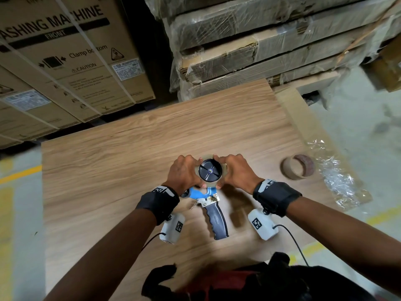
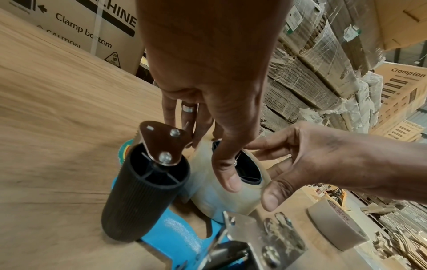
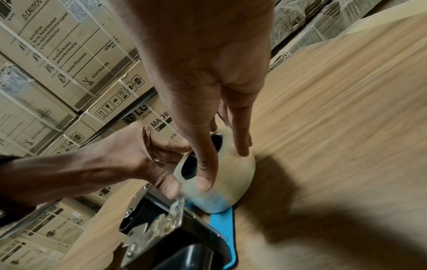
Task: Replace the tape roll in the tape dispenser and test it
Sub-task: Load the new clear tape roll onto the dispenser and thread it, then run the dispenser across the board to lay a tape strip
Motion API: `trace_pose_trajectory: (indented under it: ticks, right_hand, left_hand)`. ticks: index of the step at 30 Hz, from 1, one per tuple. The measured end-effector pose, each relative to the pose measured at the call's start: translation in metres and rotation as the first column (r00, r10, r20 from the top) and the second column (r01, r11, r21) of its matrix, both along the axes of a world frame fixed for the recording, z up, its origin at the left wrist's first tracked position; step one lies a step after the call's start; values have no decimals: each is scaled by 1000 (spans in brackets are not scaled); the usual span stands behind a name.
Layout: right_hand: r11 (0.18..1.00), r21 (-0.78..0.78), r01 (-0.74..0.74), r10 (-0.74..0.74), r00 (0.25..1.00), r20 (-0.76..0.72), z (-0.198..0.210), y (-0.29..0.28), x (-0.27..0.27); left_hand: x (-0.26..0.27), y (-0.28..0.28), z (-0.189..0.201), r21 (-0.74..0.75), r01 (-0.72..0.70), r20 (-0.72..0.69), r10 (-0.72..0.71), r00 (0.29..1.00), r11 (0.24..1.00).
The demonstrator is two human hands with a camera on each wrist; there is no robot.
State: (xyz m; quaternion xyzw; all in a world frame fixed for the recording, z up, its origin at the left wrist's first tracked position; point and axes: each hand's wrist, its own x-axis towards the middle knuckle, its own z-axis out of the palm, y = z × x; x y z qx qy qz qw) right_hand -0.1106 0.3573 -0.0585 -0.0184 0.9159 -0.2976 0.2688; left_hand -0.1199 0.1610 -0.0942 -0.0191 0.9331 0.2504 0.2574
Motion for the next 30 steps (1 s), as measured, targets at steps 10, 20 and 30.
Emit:
trace_pose_trajectory:
  ticks: [10,20,30]
  right_hand:
    - [998,-43,53,-51,998,42,-12,4,-3]
    - [991,-84,99,-98,995,16,-24,6,4]
    - [954,-218,208,-220,975,-32,-25,1,51]
  left_hand:
    - [-3,2,1,-10,18,4,-18,1000,1000]
    - [6,-1,21,-52,56,-47,-58,997,997]
    - [46,-13,24,-223,123,-319,-191,928,967]
